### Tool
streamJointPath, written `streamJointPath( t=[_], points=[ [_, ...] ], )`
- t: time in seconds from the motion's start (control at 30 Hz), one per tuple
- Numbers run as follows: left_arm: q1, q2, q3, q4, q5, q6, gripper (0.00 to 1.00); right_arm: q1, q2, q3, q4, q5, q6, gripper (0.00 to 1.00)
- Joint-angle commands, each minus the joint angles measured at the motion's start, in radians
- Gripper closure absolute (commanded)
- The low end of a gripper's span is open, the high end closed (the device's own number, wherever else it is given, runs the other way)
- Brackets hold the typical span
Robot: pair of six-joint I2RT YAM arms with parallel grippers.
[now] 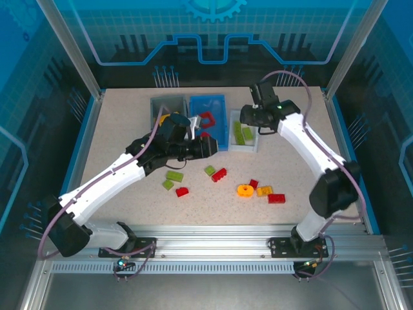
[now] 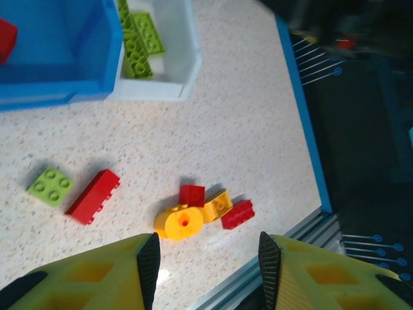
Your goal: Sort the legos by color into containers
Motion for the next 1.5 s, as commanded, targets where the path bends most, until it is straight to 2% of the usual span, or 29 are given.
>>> streamJointPath(
  t=[0.0,0.17,0.3,0.47,0.53,0.63,0.77,0.9,1.07,1.47],
  points=[
    [-0.011,-0.064,-0.043,-0.077,-0.06,0.001,0.52,0.054,-0.144,-0.114,-0.022,0.032,-0.004,0.55],
    [-0.027,-0.124,-0.12,-0.139,-0.088,0.006,0.52,0.185,-0.382,-0.321,-0.074,0.051,0.024,0.54],
    [-0.105,-0.085,-0.143,-0.11,-0.052,0.09,0.51,0.272,-0.531,-0.473,-0.159,0.002,0.125,0.53],
    [-0.269,0.116,-0.075,-0.064,-0.077,0.261,0.47,0.361,-0.691,-0.642,-0.298,-0.039,0.329,0.5],
    [-0.307,0.191,-0.041,-0.018,-0.067,0.344,0.43,0.391,-0.744,-0.663,-0.396,-0.006,0.413,0.48],
    [-0.341,0.301,0.018,0.033,-0.047,0.529,0.38,0.408,-0.851,-0.675,-0.496,0.04,0.501,0.44],
    [-0.35,0.457,0.121,0.043,-0.052,0.75,0.34,0.408,-0.975,-0.651,-0.562,0.092,0.535,0.38],
    [-0.35,0.581,0.2,0.031,-0.068,0.9,0.33,0.408,-0.994,-0.606,-0.603,0.137,0.518,0.34],
    [-0.35,0.675,0.252,0.012,-0.054,1.021,0.31,0.406,-0.997,-0.592,-0.603,0.149,0.505,0.32],
    [-0.35,0.834,0.334,-0.001,-0.113,1.07,0.33,0.399,-0.997,-0.606,-0.566,0.126,0.501,0.32]
  ],
)
